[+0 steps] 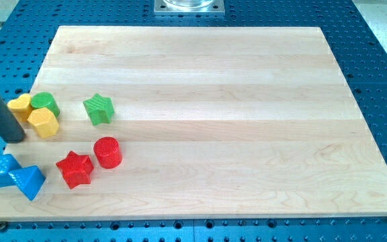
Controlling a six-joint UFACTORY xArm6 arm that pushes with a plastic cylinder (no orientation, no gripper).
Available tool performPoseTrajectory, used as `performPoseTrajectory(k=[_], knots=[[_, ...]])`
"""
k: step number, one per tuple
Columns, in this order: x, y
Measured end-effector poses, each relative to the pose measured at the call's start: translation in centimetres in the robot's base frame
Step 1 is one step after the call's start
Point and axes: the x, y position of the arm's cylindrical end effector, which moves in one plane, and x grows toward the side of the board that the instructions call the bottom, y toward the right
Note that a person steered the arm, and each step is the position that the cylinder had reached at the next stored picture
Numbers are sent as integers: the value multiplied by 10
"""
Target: Move the hexagon to the left of the green star
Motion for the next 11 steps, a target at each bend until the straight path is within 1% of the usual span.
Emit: performPoseTrajectory(k=[1,2,3,4,5,6,7,9,10,11], knots=[[-18,42],[-15,64],[-13,65],[5,64],[5,95],[-10,102],[-14,89],[68,91],[70,152],[37,201]])
